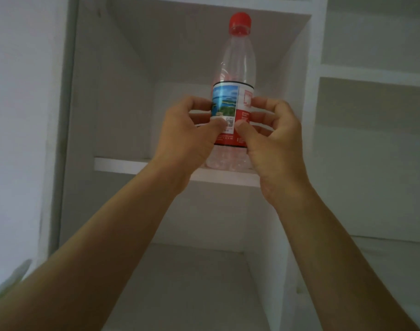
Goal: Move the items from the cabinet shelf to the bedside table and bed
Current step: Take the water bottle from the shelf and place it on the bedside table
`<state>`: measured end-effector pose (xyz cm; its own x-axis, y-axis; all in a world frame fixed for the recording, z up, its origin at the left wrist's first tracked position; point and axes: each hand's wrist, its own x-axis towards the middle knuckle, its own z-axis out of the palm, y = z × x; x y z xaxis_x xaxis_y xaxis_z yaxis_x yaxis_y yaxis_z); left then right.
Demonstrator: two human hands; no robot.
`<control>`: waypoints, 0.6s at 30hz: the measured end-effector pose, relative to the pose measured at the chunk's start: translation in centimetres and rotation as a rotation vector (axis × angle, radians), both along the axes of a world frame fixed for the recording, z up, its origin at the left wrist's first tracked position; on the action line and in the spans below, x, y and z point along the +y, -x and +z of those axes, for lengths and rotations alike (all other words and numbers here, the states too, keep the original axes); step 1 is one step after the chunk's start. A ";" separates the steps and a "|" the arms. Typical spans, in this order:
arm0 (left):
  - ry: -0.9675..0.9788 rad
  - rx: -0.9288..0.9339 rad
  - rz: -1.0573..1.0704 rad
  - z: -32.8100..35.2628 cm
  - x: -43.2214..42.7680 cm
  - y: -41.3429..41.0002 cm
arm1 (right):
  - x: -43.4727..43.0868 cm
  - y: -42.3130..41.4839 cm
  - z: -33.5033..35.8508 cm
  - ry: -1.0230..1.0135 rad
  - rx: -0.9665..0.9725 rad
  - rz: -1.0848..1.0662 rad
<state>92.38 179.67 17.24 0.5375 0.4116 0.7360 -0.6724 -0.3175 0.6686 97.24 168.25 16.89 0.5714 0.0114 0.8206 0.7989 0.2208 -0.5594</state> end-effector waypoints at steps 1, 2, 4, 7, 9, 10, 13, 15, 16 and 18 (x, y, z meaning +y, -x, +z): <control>-0.007 0.000 0.016 -0.2 0.3 0.7 | 0.4 0.4 -0.2 -0.007 0.008 0.036; -0.018 0.004 0.029 -0.3 0.6 1.2 | 0.6 0.7 -0.3 -0.010 0.012 0.059; -0.038 0.023 0.058 -0.6 1.1 2.3 | 1.1 1.2 -0.8 0.000 0.026 0.084; -0.031 0.066 0.108 -1.1 1.6 3.6 | 1.7 1.7 -1.6 0.002 0.051 0.160; -0.030 0.082 0.140 -1.4 1.6 4.4 | 2.0 1.9 -2.1 0.002 0.065 0.224; -0.034 0.085 0.162 -1.6 1.6 4.8 | 2.1 1.9 -2.4 0.000 0.066 0.260; -0.044 0.091 0.246 -2.2 1.1 5.9 | 2.3 1.5 -3.1 -0.001 0.051 0.356; -0.048 0.101 0.300 -2.6 0.6 6.7 | 2.4 1.3 -3.6 0.004 0.036 0.406; -0.053 0.105 0.335 -2.9 0.3 7.2 | 2.4 1.3 -3.8 0.001 0.033 0.447; -0.073 0.110 0.408 -3.5 -0.6 8.2 | 2.3 1.5 -4.3 -0.010 0.032 0.535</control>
